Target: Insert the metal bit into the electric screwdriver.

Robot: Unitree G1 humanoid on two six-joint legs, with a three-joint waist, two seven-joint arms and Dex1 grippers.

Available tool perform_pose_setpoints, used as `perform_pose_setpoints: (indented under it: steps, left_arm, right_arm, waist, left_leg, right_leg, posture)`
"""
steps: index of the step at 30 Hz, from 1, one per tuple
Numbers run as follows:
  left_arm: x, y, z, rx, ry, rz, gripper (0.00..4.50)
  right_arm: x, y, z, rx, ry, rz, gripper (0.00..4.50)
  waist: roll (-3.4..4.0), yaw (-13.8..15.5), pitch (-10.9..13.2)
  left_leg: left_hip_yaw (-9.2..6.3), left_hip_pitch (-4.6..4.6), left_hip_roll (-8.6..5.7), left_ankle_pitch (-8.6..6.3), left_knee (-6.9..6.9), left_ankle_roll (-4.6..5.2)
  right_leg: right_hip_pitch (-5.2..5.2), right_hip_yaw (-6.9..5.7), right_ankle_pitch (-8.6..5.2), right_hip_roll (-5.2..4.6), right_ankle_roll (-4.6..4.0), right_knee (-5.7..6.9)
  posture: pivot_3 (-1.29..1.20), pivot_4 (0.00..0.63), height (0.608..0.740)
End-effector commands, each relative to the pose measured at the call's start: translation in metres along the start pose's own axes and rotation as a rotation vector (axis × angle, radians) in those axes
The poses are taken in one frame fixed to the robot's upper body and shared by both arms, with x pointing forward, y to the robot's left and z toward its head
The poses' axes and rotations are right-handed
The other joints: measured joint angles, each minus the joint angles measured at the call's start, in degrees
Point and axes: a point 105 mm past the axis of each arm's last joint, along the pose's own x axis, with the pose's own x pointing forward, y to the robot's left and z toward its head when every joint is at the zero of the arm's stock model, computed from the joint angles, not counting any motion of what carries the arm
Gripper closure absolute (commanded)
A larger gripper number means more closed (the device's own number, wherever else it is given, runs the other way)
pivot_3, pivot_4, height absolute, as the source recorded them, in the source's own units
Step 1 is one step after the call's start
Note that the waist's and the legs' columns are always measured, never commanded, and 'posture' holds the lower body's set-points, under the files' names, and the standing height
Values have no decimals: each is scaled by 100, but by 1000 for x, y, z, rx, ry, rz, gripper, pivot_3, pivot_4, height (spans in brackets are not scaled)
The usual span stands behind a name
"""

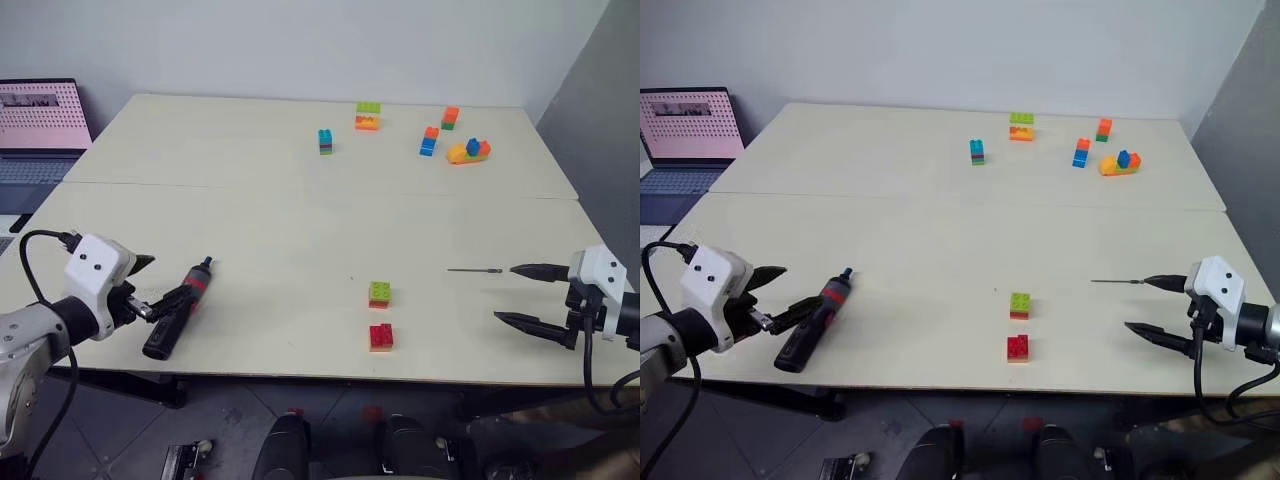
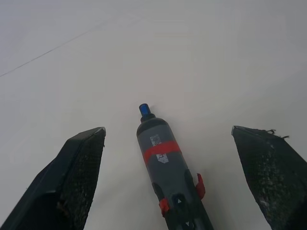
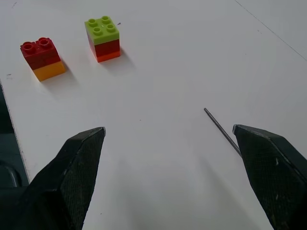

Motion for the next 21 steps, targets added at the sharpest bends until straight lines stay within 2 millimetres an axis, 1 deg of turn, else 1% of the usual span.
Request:
perform_pose_setpoints:
  steps: [1, 6, 7, 12, 14, 17, 19, 21]
  left_arm:
    - [-4, 2, 18, 38, -39, -22, 121]
    - [-2, 3, 20, 51, -28, -14, 121]
    - [0, 3, 23, 66, -36, -12, 121]
    - [5, -15, 38, 101, -106, -109, 121]
    - [10, -26, 42, 162, -104, -163, 121]
    - [21, -54, 50, 236, -120, -289, 121]
    - [24, -65, 51, 264, -122, -341, 121]
    - [26, -89, 53, 307, -138, -453, 121]
  right_arm:
    - [-3, -2, 8, -30, -23, -19, 13]
    - [-4, -1, 8, -32, -26, -22, 13]
    - [-3, -1, 9, -35, -28, -21, 13]
    - [2, 3, 12, -69, -26, -7, 13]
    - [7, 6, 19, -83, -38, 12, 13]
    - [17, 9, 29, -114, -50, 48, 13]
    - [20, 11, 34, -115, -62, 64, 13]
    - [27, 14, 40, -112, -68, 93, 13]
  waist:
    - [0, 0, 0]
    - [0, 0, 0]
    - [0, 0, 0]
    - [0, 1, 0]
    - [0, 1, 0]
    - [0, 0, 0]
    - [1, 1, 0]
    - [1, 1, 0]
  left_leg:
    - [0, 0, 0, 0, 0, 0]
    - [1, 1, 0, 0, 1, 0]
    - [1, 1, 0, 0, 1, 0]
    - [1, 0, 0, 0, 1, 0]
    - [2, 0, 0, 0, 1, 0]
    - [3, 1, 0, 0, 1, 0]
    - [3, 1, -1, 0, 2, 0]
    - [3, 1, 0, 0, 3, 0]
  right_leg:
    - [0, 0, 0, 0, 0, 0]
    - [0, 1, 0, 0, 0, 1]
    - [0, 1, 0, 0, 0, 1]
    - [0, 1, 0, 0, 0, 1]
    - [0, 1, 0, 0, 0, 1]
    - [1, 2, 0, 0, 0, 2]
    - [1, 4, 1, 1, 1, 3]
    - [1, 4, 2, 1, 2, 3]
  posture:
    - [0, 150, 740]
    - [0, 150, 740]
    - [0, 150, 740]
    - [0, 150, 740]
    - [0, 150, 740]
    - [0, 150, 740]
    - [0, 150, 740]
    - [0, 150, 740]
